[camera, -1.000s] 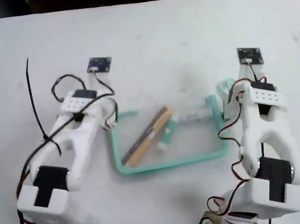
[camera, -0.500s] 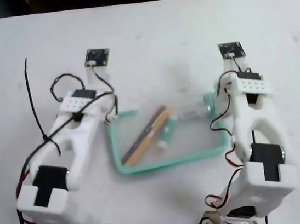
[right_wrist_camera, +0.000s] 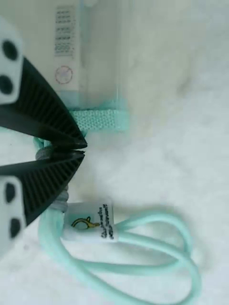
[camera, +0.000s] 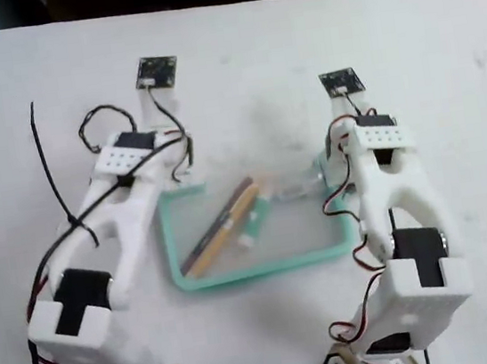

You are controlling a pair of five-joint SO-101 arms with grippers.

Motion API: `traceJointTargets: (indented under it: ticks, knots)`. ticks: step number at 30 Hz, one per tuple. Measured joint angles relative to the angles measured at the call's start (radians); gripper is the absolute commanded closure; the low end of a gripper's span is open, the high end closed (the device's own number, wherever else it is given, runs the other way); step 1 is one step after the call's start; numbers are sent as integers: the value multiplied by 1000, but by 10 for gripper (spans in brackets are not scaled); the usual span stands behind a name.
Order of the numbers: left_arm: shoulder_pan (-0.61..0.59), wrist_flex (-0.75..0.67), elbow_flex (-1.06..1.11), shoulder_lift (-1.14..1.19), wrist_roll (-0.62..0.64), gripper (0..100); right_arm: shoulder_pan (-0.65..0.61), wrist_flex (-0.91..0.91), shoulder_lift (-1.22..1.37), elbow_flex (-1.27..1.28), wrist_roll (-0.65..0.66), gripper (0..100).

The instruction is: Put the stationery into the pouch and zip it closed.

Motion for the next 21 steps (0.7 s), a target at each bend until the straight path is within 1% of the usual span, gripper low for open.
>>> traceJointTargets:
  ticks: [2, 4, 8, 11, 14, 18, 21]
  knots:
    - [-2, 43, 0, 0, 0, 978, 0, 0, 0, 0, 0, 981]
    - [-23, 126, -21, 0, 0, 978, 0, 0, 0, 0, 0, 981]
    - [-147, 325, -118, -6, 0, 977, 0, 0, 0, 0, 0, 981]
    - [-232, 359, -149, -6, 2, 978, 0, 0, 0, 0, 0, 981]
    - [-209, 377, -161, 37, -9, 978, 0, 0, 0, 0, 0, 981]
    - [-127, 384, -190, 180, 5, 978, 0, 3, 0, 0, 0, 981]
    - [-107, 402, -247, 265, 18, 978, -2, 3, 0, 0, 0, 981]
